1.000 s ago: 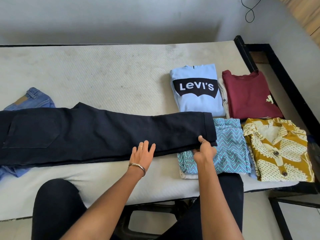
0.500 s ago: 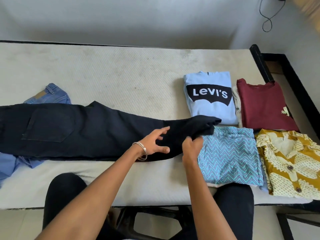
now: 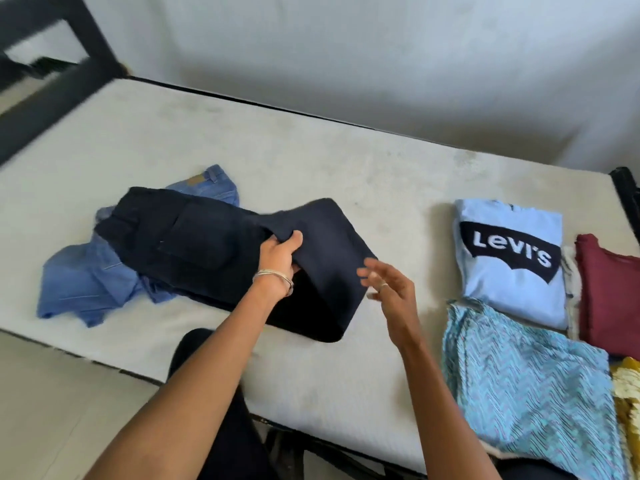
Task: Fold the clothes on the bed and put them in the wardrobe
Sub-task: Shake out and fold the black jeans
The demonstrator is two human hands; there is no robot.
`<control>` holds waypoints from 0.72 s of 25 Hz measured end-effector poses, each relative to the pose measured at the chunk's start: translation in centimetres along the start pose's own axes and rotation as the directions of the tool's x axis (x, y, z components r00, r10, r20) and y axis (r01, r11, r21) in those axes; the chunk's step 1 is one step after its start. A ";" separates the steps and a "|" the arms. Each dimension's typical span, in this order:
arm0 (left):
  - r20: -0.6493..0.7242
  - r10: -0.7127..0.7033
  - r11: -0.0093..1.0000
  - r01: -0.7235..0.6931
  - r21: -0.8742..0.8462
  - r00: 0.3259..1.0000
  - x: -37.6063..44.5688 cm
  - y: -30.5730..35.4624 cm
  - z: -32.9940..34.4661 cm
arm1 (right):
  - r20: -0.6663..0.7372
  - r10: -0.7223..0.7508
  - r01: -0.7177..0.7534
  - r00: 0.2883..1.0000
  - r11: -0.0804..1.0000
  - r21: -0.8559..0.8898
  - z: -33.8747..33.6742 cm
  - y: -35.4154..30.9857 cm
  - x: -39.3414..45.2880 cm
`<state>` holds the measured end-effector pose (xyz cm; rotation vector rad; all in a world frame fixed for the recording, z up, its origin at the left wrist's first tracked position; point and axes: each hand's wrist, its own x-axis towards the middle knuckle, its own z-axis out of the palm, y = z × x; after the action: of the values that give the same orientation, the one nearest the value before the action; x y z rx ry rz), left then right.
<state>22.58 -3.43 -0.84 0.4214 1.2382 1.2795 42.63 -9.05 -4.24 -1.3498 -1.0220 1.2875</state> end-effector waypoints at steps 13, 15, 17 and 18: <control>-0.573 0.076 0.985 0.030 0.173 0.816 10.8 7.2 -25.2 | -0.104 0.393 -0.394 0.914 0.793 -0.464 14.1 7.7 3.1; -0.633 0.161 0.963 0.019 0.268 0.757 11.3 5.9 -24.8 | -0.211 0.476 -0.520 0.854 0.770 -0.370 14.2 7.8 3.7; -0.668 0.184 0.958 0.021 0.287 0.721 11.5 5.6 -24.3 | -0.232 0.553 -0.598 0.800 0.760 -0.254 14.4 7.4 4.4; -0.674 0.178 0.961 0.020 0.275 0.717 11.9 5.4 -24.5 | -0.209 0.605 -0.637 0.768 0.755 -0.154 14.4 6.9 4.9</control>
<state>-3.24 -0.45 -10.59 0.1689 2.0734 1.4041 28.34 -4.09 -11.49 -2.0419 -0.6254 1.5518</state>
